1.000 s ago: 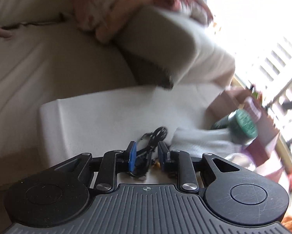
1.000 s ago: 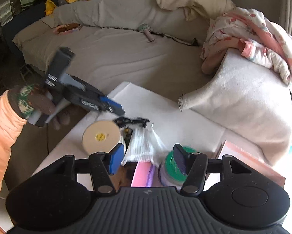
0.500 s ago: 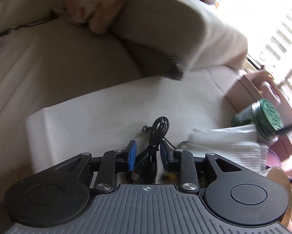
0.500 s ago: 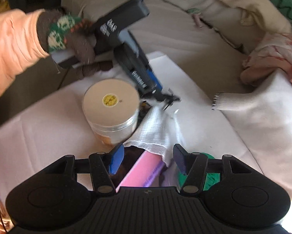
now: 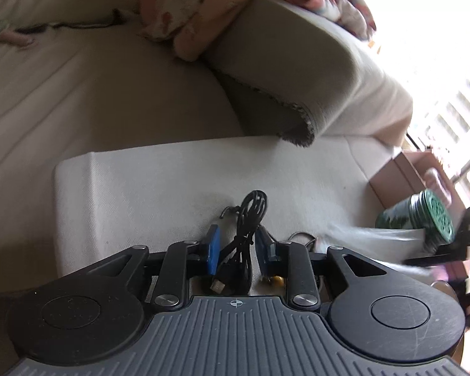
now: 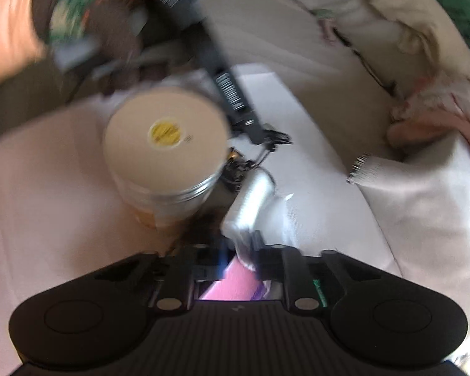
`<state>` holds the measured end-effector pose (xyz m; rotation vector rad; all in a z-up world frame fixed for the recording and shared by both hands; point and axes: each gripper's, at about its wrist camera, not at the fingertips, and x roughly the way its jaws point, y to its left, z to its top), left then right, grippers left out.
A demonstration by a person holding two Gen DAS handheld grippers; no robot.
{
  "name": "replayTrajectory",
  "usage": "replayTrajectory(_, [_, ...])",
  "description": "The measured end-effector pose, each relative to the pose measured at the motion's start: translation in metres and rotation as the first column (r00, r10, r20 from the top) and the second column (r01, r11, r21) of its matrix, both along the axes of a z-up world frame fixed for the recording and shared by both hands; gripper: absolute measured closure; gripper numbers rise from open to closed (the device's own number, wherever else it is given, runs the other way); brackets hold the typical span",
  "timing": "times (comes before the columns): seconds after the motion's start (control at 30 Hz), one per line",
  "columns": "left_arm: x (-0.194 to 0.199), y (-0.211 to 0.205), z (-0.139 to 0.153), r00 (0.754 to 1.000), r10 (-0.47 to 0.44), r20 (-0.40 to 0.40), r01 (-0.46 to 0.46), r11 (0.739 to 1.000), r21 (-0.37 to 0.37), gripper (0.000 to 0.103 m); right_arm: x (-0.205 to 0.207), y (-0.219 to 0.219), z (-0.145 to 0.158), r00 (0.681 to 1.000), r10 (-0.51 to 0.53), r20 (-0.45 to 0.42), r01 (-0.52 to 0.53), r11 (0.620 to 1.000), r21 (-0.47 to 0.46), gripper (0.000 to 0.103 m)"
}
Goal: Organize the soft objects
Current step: 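Grasp the white tissue with the right gripper while the left gripper holds the cable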
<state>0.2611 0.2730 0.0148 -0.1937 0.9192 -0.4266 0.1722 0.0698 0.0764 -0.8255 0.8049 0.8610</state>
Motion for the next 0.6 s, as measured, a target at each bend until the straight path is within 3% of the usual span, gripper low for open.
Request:
replayTrajectory(0.03, [-0.002, 0.002, -0.001, 1.000, 0.012, 0.003, -0.012, 1.000, -0.015, 0.077, 0.004, -0.006, 0.011, 0.999, -0.035, -0.018, 0.035, 0.998, 0.046, 0.098])
replayTrajectory(0.17, [-0.010, 0.005, -0.002, 0.999, 0.043, 0.027, -0.042, 0.999, -0.028, 0.080, 0.030, -0.028, 0.062, 0.972, -0.209, -0.106, 0.229, 0.944, 0.236, 0.099])
replayTrajectory(0.27, [-0.018, 0.006, 0.003, 0.996, 0.073, 0.048, -0.072, 0.997, -0.020, 0.086, 0.041, -0.032, 0.085, 0.958, -0.263, -0.111, 0.285, 0.906, 0.314, 0.099])
replayTrajectory(0.6, [-0.043, 0.020, 0.028, 0.988, 0.137, 0.070, -0.137, 0.991, -0.011, 0.087, 0.047, -0.027, 0.083, 0.939, -0.307, -0.154, 0.342, 0.874, 0.346, 0.099])
